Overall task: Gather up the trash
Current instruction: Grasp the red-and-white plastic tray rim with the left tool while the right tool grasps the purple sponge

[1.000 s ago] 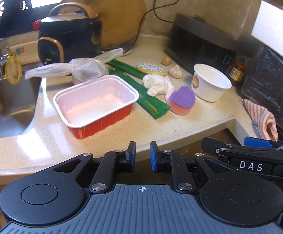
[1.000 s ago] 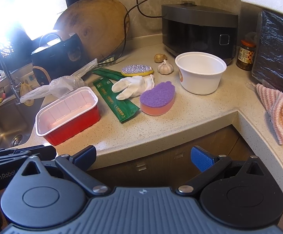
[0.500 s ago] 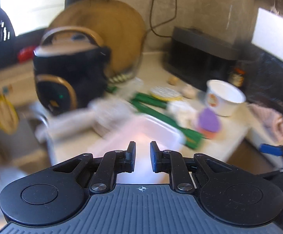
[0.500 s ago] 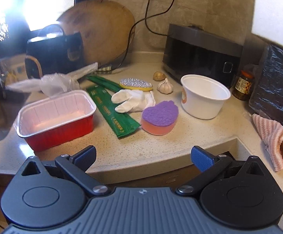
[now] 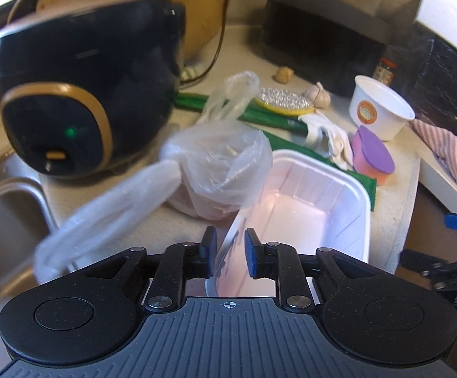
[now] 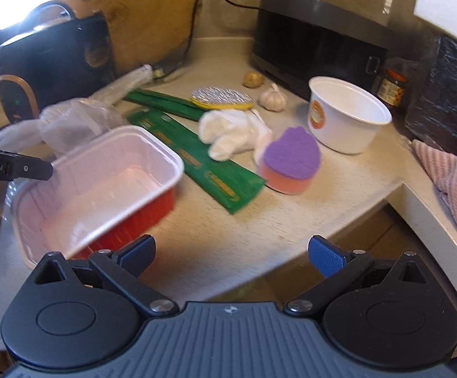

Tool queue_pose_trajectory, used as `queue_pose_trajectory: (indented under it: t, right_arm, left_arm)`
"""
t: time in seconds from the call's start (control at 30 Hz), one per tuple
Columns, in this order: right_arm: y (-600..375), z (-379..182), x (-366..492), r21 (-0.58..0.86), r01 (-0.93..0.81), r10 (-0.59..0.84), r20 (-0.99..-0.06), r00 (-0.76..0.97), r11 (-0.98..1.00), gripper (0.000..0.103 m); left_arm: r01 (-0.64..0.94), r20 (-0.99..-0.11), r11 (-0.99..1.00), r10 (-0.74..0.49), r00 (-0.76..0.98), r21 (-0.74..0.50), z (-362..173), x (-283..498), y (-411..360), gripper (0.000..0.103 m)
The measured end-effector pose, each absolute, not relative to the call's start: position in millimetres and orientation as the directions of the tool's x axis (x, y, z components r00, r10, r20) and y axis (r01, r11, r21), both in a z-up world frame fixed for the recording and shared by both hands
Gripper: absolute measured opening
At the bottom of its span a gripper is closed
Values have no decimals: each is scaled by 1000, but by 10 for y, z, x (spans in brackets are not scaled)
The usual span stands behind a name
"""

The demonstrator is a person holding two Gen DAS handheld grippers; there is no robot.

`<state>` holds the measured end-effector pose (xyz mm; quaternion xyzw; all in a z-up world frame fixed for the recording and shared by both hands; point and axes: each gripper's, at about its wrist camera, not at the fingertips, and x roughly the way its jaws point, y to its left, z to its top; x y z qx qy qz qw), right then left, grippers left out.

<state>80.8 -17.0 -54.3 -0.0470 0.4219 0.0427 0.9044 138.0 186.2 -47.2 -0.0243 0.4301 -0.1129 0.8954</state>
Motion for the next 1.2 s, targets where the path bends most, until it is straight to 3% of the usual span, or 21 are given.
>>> queue_pose_trajectory:
  t: [0.17, 0.37, 0.6, 0.83, 1.0, 1.07, 1.13, 1.2]
  right_arm:
    - [-600, -561, 897, 140, -125, 187, -770, 609, 982, 103]
    - [-841, -669, 1175, 273, -77, 261, -742, 618, 959, 103]
    - [-834, -640, 1635, 238, -60, 215, -706, 675, 969, 103]
    - [-1028, -803, 2280, 323, 14, 235, -717, 656, 946, 102]
    - [-906, -973, 2519, 183, -1, 141, -749, 648, 983, 90]
    - [-836, -1031, 2527, 142, -20, 123, -760, 638, 990, 80]
    - [-815, -1053, 2491, 132, -24, 118, -765, 634, 991, 72]
    - [-845, -1026, 2421, 177, -19, 151, -767, 623, 984, 72]
  left_arm:
    - [118, -789, 964, -263, 556, -238, -576, 1316, 1705, 23]
    - [88, -818, 976, -214, 533, -198, -684, 1315, 1463, 23]
    - [97, -811, 972, -233, 537, -215, -700, 1325, 1343, 16]
    - [81, -793, 975, -215, 569, -206, -682, 1385, 1316, 15]
    - [110, -791, 969, -243, 561, -219, -634, 1443, 1377, 15]
    - [115, -798, 967, -254, 546, -229, -671, 1484, 1365, 15]
    - [118, -812, 968, -250, 528, -222, -728, 1535, 1333, 15]
    - [121, -818, 971, -237, 523, -204, -761, 1565, 1299, 15]
